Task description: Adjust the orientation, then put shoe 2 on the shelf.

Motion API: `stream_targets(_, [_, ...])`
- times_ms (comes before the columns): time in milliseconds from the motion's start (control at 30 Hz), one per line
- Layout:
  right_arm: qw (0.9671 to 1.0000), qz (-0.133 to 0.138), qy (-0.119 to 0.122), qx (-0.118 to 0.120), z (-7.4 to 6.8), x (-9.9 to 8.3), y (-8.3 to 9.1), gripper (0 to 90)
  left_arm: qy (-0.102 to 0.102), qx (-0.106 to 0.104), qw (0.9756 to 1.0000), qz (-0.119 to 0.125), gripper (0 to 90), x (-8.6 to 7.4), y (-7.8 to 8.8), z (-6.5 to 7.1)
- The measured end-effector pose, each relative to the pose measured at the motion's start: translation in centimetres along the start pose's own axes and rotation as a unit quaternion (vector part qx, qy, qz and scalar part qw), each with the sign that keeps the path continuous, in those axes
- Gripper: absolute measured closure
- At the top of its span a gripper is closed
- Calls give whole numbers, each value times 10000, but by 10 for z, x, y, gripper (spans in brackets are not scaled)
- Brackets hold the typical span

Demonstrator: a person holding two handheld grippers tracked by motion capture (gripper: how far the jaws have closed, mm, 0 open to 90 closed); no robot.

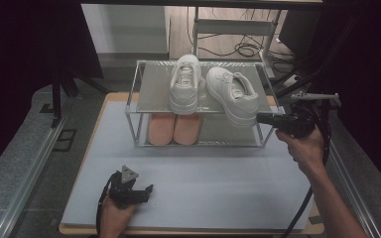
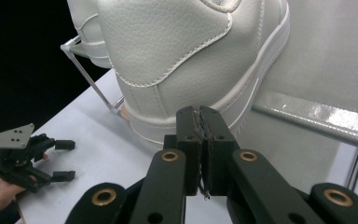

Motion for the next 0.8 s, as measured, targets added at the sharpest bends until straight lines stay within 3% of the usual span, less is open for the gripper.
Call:
stream_targets(367, [9997, 25, -100, 200, -5, 2, -14, 865, -4, 0, 10000, -2, 133, 0, 0, 0])
stream_targets(800, [9990, 16, -123, 437, -17, 8, -43, 865, -5, 3, 10000, 1, 133, 0, 0, 0])
Point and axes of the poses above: each handheld gripper's, and its own axes: y roughly backward along the jaws, x roughly out of its top, z roughly to its right, the point moved 7 cm from there along -y, roughly forward along the jaws, and after that the axes turned 3 degrees about z, right-handed, at the moved point
